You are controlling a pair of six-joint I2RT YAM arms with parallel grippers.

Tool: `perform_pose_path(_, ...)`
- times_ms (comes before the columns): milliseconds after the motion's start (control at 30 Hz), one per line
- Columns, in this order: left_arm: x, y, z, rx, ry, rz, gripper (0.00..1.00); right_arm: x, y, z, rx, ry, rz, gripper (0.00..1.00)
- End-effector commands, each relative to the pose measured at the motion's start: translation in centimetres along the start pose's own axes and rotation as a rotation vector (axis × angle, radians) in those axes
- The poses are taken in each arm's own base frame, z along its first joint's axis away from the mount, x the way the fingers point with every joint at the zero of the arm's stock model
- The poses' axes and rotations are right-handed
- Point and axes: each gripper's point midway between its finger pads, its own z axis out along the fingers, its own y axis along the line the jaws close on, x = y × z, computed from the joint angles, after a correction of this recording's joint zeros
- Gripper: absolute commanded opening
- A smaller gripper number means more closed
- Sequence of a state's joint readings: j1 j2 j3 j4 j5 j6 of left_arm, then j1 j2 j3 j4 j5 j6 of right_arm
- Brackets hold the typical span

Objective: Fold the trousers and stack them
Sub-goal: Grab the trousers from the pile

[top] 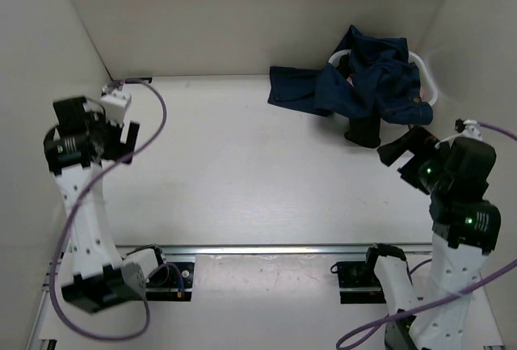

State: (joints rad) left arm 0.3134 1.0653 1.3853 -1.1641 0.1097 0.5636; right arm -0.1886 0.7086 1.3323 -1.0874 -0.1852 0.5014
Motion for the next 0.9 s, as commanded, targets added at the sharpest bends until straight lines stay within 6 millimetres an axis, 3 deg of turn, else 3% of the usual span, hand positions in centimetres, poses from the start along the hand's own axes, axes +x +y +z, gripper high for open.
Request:
perform_pose_path(0, -6.1, 0.9, 2.1, 0.118, -0.098, -0.037, 1.00, -6.2, -1.7, 1.0, 0.143, -0.214, -0.077, 0.99)
perform_pose_path(33, -7.1, 1.4, 2.4, 0.125, -0.108, -0.049, 1.00, -7.8, -1.3, 1.7, 0.136, -0.258, -0.081, 0.99)
perform_pose_path(67, -8.1, 1.0, 2.7, 0.158, -0.117, -0.050, 1.00, -8.3, -1.8, 3.8, 0.158, -0.234, -0.067, 0.99)
perform_pose_path(133, -9.6, 1.2, 3.8, 0.181, -0.127, -0.041, 1.00, -10.3, -1.7, 6.1, 0.166, -0.256, -0.068, 0.99)
perform_pose_path(167, -9.7, 1.0, 4.3, 0.204, -0.123, -0.044, 1.00, -10.8, -2.6, 9.1, 0.204, -0.211, -0.061, 0.99)
perform_pose_path(233, -10.0, 0.5, 5.1, 0.226, -0.123, -0.038, 1.00, -13.2, -2.2, 12.0, 0.200, -0.224, -0.091, 0.99)
perform_pose_path(267, -10.2, 0.6, 5.6, 0.220, -0.119, -0.031, 1.00, -13.0, -3.8, 15.9, 0.250, -0.150, -0.091, 0.99)
perform_pose_path(300, -9.6, 0.2, 6.1, 0.220, -0.094, -0.041, 1.00, -13.4, -4.1, 17.7, 0.263, -0.125, -0.088, 0.99)
perform_pose_path(333, -9.1, 0.0, 6.8, 0.199, -0.067, -0.027, 1.00, -16.3, -2.7, 18.2, 0.241, -0.170, -0.104, 0.99)
perform_pose_path(367, -8.5, 0.0, 7.1, 0.190, -0.044, -0.038, 1.00, -15.6, -4.3, 22.4, 0.286, -0.077, -0.093, 0.99)
perform_pose_path(400, -8.4, -0.3, 7.5, 0.190, -0.034, -0.027, 1.00, -16.1, -3.6, 24.1, 0.265, -0.057, -0.106, 0.99)
perform_pose_path(433, -7.2, -1.0, 7.9, 0.191, 0.003, -0.020, 1.00, -17.1, -2.9, 27.4, 0.236, -0.043, -0.111, 0.99)
perform_pose_path(533, -5.4, -0.9, 8.9, 0.148, 0.061, -0.013, 1.00, -17.5, -2.1, 32.0, 0.216, -0.023, -0.138, 0.99)
perform_pose_path(567, -4.7, -0.8, 9.3, 0.136, 0.083, -0.013, 1.00, -16.3, -3.5, 34.9, 0.237, 0.021, -0.133, 0.99)
perform_pose_path(600, -4.5, -0.5, 9.3, 0.120, 0.092, -0.011, 1.00, -17.1, -3.1, 35.6, 0.228, 0.000, -0.119, 0.99)
perform_pose_path(633, -4.4, -0.3, 9.3, 0.105, 0.100, -0.010, 1.00, -15.9, -3.7, 37.7, 0.218, 0.036, -0.104, 0.99)
perform_pose_path(700, -3.7, -0.2, 9.7, 0.095, 0.128, -0.009, 1.00, -15.4, -3.7, 39.4, 0.190, 0.043, -0.079, 0.98)
perform_pose_path(767, -3.3, -0.2, 9.8, 0.092, 0.141, -0.009, 1.00, -14.3, -3.2, 40.9, 0.144, 0.067, -0.082, 0.85)
perform_pose_path(800, -3.2, -0.1, 10.0, 0.084, 0.146, -0.008, 1.00, -14.9, -2.8, 40.9, 0.135, 0.049, -0.072, 0.73)
perform_pose_path(833, -2.8, -0.3, 10.2, 0.089, 0.156, -0.009, 1.00, -14.8, -2.6, 40.9, 0.124, 0.054, -0.072, 0.43)
perform_pose_path(867, -2.8, 0.0, 9.8, 0.074, 0.151, -0.008, 1.00, -14.7, -2.4, 40.9, 0.115, 0.059, -0.059, 0.25)
